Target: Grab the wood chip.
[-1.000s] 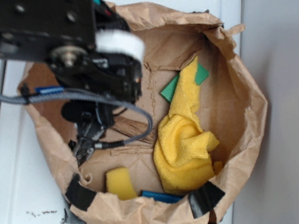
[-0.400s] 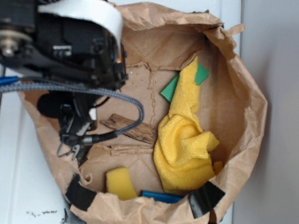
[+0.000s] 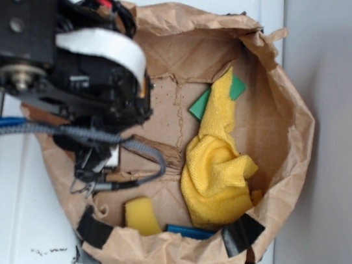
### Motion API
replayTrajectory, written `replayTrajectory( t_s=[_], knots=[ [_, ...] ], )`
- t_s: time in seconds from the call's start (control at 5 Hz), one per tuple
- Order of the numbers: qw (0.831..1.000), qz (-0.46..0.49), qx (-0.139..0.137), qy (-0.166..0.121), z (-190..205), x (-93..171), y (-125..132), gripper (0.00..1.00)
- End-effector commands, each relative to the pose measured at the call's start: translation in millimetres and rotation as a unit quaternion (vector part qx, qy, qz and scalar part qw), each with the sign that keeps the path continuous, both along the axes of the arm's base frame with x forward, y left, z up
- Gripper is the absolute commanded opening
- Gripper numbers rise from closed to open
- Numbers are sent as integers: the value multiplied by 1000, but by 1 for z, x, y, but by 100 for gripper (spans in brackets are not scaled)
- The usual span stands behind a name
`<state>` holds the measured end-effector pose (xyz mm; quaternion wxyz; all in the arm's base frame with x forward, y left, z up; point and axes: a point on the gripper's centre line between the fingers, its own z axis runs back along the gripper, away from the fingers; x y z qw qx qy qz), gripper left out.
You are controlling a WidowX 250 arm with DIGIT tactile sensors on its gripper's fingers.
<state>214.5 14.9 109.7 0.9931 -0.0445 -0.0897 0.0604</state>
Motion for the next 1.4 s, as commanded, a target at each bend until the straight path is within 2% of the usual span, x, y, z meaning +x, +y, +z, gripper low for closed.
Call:
replayTrajectory(
  t_s=[0.0,0.2,0.4,0.8,1.0,1.2],
  knots=[
    [998,-50,29,-8,-29,6,-9,100],
    [998,-46,48,-3,-43,18,-12,100],
    [998,-24,59,1,-33,22,-6,100],
    [998,-24,59,1,-33,22,-6,100],
    [997,-54,48,23,-39,36,-9,100],
    [996,-74,47,22,-51,57,-14,100]
  ],
)
